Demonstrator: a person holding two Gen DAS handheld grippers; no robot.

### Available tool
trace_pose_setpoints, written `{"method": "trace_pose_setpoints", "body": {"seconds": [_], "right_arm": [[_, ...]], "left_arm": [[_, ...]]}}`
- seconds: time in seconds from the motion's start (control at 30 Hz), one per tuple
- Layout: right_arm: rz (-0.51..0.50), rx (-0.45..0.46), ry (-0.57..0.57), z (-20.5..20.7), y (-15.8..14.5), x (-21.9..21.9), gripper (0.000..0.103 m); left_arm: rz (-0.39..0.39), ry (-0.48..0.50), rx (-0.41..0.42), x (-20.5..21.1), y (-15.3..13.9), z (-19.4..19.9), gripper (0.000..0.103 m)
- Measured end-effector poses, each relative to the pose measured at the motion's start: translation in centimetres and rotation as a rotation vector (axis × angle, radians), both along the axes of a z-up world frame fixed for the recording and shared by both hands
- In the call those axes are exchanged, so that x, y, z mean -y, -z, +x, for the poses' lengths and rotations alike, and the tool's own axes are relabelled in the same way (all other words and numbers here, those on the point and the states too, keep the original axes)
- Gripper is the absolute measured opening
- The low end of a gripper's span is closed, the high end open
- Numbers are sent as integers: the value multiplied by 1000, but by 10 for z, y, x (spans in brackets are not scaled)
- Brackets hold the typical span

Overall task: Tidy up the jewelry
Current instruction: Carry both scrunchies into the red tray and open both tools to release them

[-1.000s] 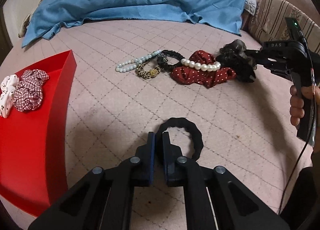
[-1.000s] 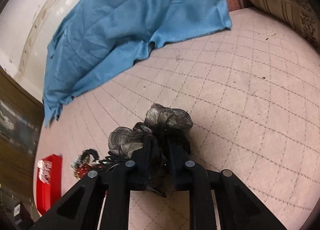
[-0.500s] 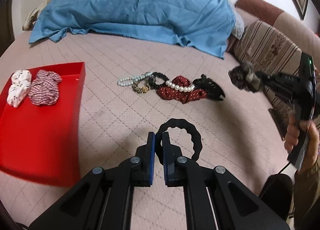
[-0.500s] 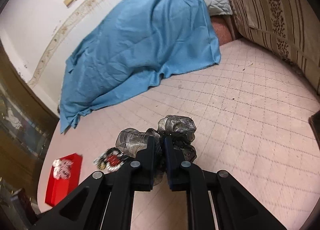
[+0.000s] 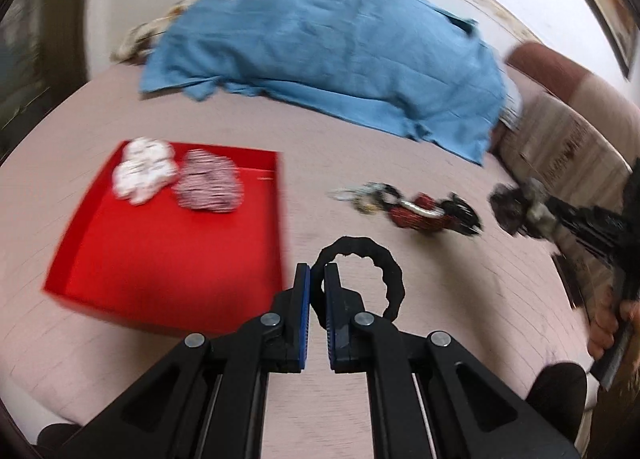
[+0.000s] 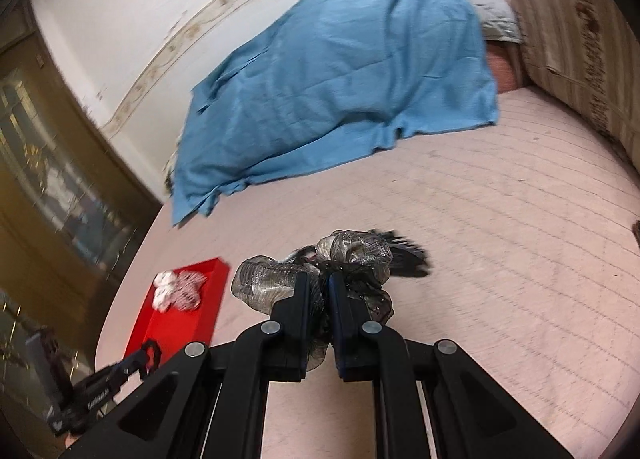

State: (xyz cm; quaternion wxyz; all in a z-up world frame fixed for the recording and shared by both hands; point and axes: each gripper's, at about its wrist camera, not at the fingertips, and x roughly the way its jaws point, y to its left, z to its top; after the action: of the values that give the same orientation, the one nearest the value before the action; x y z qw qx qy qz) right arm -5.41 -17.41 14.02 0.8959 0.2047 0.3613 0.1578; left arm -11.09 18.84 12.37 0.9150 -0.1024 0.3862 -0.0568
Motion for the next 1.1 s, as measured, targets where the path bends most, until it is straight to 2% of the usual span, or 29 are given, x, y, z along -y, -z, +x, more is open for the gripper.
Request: {"method": "trace_pose_setpoints", "body": {"seconds": [0.17,0.43,0.63,0.87,1.1], "right_arm": [[-21,4,-93,2,-7,-51,11],[-67,-11,-256,13,-4,-147,11],[-110,-43,-360,27,14,-221,11],[-112,-80,-405,56,36,-283,11],[-165,-132,-457,71,67,-329,12]], "left_arm": [[1,-129,-11,-58,5,2,7],[-2,-241,-28,-118,21,18,7],[9,-270,-58,-145,36,44,7],[43,-308,-126,-166,56,80,7],[15,-304,-119,-178,65,85,7]]}}
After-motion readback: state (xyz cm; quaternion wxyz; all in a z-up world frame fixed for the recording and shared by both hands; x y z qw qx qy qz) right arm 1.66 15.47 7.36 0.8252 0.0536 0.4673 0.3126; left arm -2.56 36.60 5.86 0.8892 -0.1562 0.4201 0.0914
